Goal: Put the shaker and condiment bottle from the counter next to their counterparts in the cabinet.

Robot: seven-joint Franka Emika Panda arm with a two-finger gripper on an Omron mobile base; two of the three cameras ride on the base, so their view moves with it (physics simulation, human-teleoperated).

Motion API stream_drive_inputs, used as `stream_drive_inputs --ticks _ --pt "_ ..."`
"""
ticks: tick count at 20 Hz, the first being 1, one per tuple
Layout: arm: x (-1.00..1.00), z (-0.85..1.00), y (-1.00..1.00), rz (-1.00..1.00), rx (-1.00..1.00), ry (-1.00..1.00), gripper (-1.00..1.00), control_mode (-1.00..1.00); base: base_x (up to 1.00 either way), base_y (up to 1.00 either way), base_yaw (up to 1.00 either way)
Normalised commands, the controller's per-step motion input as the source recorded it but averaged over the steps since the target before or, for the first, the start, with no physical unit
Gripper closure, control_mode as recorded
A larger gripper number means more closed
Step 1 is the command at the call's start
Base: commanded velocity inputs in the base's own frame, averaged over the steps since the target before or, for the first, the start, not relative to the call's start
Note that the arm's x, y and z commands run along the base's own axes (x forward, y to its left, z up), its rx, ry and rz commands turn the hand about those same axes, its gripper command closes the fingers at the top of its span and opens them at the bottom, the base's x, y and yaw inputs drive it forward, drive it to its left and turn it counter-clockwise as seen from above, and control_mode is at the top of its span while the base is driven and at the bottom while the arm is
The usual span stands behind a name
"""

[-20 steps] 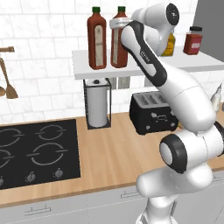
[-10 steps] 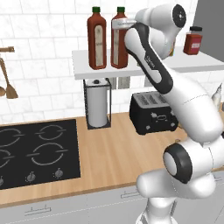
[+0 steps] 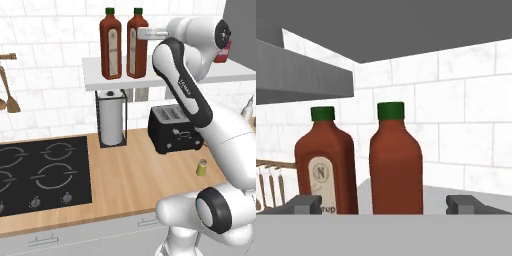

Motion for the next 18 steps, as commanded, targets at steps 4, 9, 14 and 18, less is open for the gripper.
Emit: stream_drive_inputs --ticks 4,9,14,18 --pt "-0.58 0.0 -0.14 -0.05 0.05 0.0 -1.0 -1.0 0.0 0.0 0.0" --pt "-0.7 0.0 -0.1 -0.09 0.07 0.01 -1.0 -1.0 0.0 0.0 0.0" --pt "-0.93 0.0 -0.17 -0.21 0.07 0.0 -1.0 -1.0 0.0 0.0 0.0" --pt "-0.99 -0.01 -0.27 -0.26 0.08 0.0 -1.0 -1.0 0.0 0.0 0.0"
